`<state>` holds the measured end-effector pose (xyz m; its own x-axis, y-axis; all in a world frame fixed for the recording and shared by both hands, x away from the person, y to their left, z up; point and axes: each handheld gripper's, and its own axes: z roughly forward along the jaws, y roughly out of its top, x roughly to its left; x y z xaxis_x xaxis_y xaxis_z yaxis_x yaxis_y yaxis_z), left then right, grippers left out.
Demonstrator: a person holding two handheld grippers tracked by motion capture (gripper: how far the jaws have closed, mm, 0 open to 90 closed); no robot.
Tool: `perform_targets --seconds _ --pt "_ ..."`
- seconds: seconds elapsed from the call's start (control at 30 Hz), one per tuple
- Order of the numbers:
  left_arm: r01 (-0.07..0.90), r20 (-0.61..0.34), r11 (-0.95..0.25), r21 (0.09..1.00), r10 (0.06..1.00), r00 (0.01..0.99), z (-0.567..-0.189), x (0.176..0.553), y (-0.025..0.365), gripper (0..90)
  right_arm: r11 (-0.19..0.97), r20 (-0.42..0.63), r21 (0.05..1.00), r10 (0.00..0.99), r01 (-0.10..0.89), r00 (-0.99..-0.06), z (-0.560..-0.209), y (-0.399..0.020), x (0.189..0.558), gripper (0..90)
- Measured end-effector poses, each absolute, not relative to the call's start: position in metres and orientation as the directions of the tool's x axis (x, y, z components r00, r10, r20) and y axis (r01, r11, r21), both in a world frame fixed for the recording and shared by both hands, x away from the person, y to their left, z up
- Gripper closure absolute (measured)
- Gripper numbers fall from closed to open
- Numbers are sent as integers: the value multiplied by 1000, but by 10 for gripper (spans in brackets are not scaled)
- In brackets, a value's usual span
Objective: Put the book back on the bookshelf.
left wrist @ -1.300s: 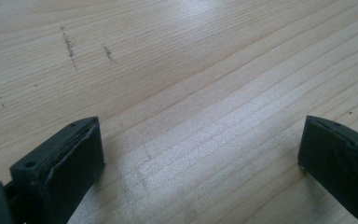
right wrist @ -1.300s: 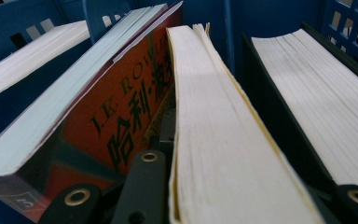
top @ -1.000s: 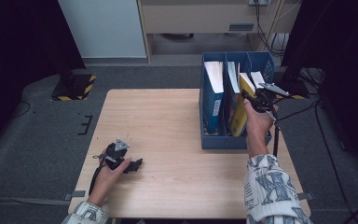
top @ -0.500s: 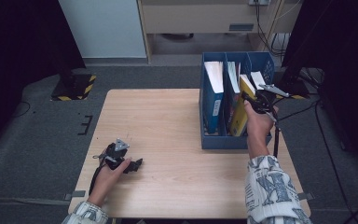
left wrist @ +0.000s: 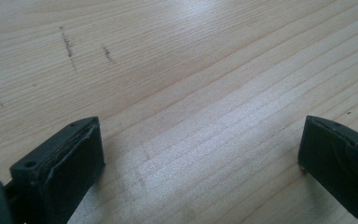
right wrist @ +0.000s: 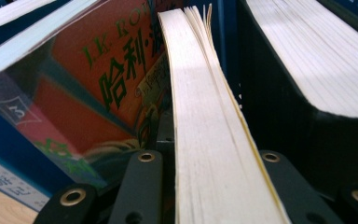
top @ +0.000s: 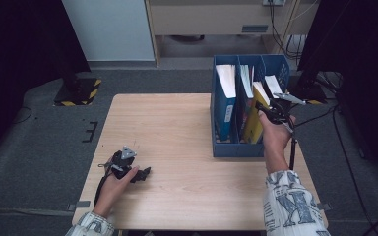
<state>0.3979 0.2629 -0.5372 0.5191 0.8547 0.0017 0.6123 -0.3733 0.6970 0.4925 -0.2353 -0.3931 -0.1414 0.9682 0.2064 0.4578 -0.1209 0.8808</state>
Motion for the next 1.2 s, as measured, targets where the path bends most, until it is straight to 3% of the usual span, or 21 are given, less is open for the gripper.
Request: perform_targets --seconds 0.67,1.2 --pt "613 2 -373 697 855 518 -537 398 263 0 -94 192 890 965 446 -180 -381 -235 480 693" --pt "612 2 -373 697 855 519 -537 398 263 0 -110 202 885 966 453 -159 -375 -237 481 747"
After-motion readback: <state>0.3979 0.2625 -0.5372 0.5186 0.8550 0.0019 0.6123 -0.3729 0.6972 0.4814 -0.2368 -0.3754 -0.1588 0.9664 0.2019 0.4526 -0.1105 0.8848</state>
